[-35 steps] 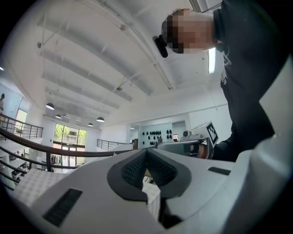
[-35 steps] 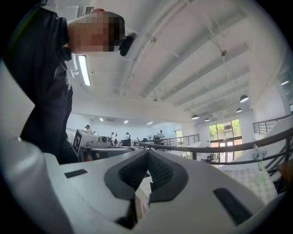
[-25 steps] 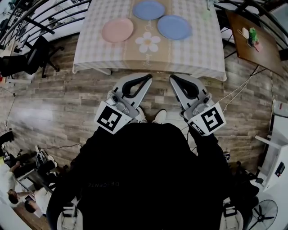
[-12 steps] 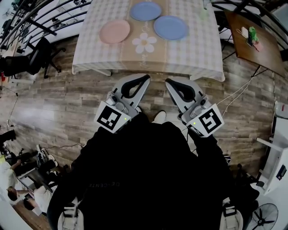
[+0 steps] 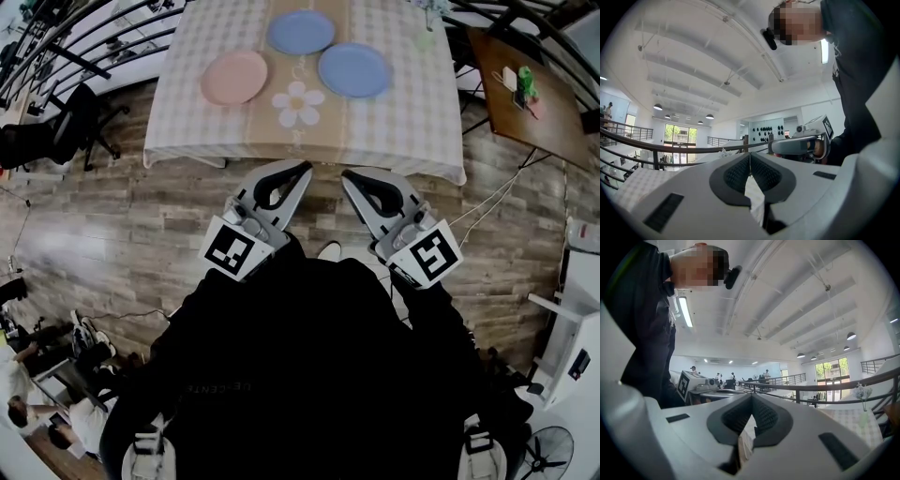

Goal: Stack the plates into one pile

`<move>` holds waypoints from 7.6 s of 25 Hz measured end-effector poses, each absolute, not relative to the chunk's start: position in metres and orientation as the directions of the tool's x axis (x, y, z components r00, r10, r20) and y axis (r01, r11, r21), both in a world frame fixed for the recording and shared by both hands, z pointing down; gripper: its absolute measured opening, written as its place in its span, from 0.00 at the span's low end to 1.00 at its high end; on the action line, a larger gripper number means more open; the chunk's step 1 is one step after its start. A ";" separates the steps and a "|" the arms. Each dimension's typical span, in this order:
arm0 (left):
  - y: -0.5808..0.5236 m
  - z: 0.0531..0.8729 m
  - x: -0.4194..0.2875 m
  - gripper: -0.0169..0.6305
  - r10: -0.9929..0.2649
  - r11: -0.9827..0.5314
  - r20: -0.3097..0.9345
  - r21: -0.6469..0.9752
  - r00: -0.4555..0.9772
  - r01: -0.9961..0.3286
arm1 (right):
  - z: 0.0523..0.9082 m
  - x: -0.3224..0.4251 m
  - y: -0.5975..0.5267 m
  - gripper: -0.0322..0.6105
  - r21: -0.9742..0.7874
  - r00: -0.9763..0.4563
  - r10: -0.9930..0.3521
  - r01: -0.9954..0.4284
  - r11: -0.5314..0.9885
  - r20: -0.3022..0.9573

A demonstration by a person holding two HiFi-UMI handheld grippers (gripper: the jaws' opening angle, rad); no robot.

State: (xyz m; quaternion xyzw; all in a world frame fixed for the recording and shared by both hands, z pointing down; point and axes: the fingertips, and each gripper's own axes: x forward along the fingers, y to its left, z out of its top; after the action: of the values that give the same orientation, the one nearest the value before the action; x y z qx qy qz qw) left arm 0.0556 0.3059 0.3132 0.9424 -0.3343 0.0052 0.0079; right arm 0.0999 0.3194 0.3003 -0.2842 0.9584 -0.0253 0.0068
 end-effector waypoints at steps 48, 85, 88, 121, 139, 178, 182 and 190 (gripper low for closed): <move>-0.081 0.334 -0.110 0.06 -0.557 -0.826 0.013 0.094 0.830 -0.556 | 0.323 -0.054 -0.074 0.06 -0.072 -0.734 -0.670 -0.679 0.731 0.113; -0.094 0.404 -0.178 0.06 -0.689 -0.716 0.054 0.109 0.723 -0.690 | 0.460 -0.122 -0.111 0.06 -0.162 -0.755 -0.543 -0.627 0.762 0.368; -0.091 0.413 -0.183 0.06 -0.682 -0.719 0.053 0.132 0.729 -0.682 | 0.480 -0.125 -0.114 0.06 -0.195 -0.739 -0.552 -0.650 0.734 0.387; -0.088 0.476 -0.175 0.06 -0.601 -0.780 0.084 0.154 0.795 -0.606 | 0.705 -0.106 -0.128 0.35 -0.186 -0.397 -0.519 -0.893 0.411 0.757; -0.086 0.495 -0.192 0.06 -0.639 -0.748 0.124 0.127 0.759 -0.651 | 0.746 -0.109 -0.126 0.28 -0.110 -0.299 -0.463 -0.913 0.392 0.834; -0.087 0.463 -0.132 0.06 -0.521 -0.846 0.072 0.086 0.850 -0.526 | 0.657 -0.004 -0.116 0.09 -0.537 -0.404 -0.584 -0.841 -0.066 0.704; -0.087 0.455 -0.100 0.06 -0.460 -0.882 0.065 0.080 0.885 -0.464 | 0.645 0.036 -0.108 0.10 -0.545 -0.359 -0.624 -0.829 -0.129 0.694; -0.091 0.444 -0.035 0.06 -0.373 -0.923 0.059 0.074 0.926 -0.377 | 0.636 0.112 -0.100 0.10 -0.548 -0.274 -0.673 -0.804 -0.232 0.687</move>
State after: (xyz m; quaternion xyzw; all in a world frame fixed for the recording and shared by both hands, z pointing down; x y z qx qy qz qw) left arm -0.0352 -0.0915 0.4443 0.9804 -0.1911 0.0217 0.0422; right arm 0.1120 -0.1000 0.6356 -0.5988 0.6164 -0.5073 -0.0646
